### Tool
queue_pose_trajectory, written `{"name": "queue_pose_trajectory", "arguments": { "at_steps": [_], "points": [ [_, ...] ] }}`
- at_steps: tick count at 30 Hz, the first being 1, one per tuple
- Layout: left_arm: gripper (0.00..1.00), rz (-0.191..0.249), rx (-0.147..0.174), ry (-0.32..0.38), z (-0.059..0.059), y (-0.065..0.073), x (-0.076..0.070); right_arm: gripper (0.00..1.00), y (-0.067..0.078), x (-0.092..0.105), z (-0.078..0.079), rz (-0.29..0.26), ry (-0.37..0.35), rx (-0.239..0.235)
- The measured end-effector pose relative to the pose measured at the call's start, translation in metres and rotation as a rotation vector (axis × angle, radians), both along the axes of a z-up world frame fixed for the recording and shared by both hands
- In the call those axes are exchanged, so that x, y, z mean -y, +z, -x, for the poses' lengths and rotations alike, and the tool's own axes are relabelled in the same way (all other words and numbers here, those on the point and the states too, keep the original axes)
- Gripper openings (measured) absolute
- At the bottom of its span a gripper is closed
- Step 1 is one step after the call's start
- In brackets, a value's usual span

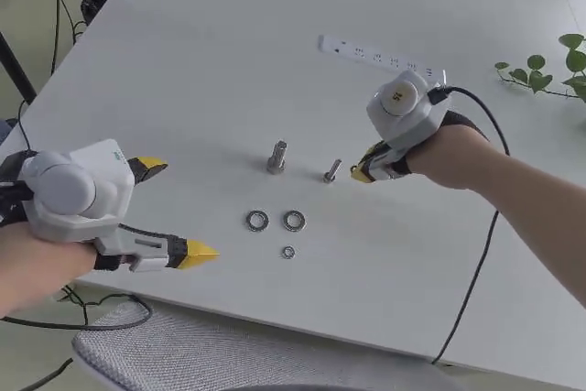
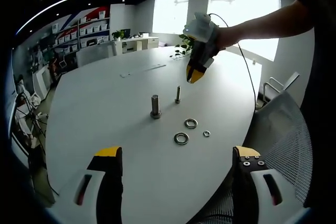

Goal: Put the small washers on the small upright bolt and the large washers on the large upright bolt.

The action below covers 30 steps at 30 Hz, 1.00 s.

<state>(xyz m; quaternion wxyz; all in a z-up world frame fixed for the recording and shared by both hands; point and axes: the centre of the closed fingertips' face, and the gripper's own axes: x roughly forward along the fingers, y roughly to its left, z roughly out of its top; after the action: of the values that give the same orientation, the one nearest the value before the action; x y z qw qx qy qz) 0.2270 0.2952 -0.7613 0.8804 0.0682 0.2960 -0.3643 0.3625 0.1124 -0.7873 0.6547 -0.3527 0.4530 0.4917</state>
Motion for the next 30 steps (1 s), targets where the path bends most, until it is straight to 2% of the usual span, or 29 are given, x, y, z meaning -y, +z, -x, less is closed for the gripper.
{"name": "queue_pose_trajectory", "arguments": {
  "at_steps": [2, 3, 6, 12, 17, 30],
  "points": [
    [0.86, -0.002, 0.003, 0.002, -0.001, 0.001, 0.000, 0.13, 0.000, -0.003, -0.003, -0.003, 0.004, 0.005],
    [0.86, -0.004, 0.001, 0.002, -0.002, 0.001, 0.001, 0.13, -0.004, -0.003, -0.011, -0.002, 0.009, 0.006],
    [0.85, -0.001, -0.011, 0.006, -0.002, -0.001, 0.002, 0.13, -0.006, -0.007, -0.015, -0.003, 0.020, 0.010],
    [0.85, 0.018, -0.010, 0.010, -0.005, 0.001, 0.004, 0.13, -0.015, -0.011, -0.025, -0.001, 0.044, 0.018],
    [0.85, 0.003, -0.018, -0.003, -0.005, -0.003, 0.005, 0.13, -0.020, -0.011, -0.029, 0.005, 0.056, 0.020],
    [0.83, 0.013, -0.040, -0.008, -0.001, -0.009, 0.005, 0.13, -0.024, -0.016, -0.028, 0.016, 0.067, 0.010]
  ]
}}
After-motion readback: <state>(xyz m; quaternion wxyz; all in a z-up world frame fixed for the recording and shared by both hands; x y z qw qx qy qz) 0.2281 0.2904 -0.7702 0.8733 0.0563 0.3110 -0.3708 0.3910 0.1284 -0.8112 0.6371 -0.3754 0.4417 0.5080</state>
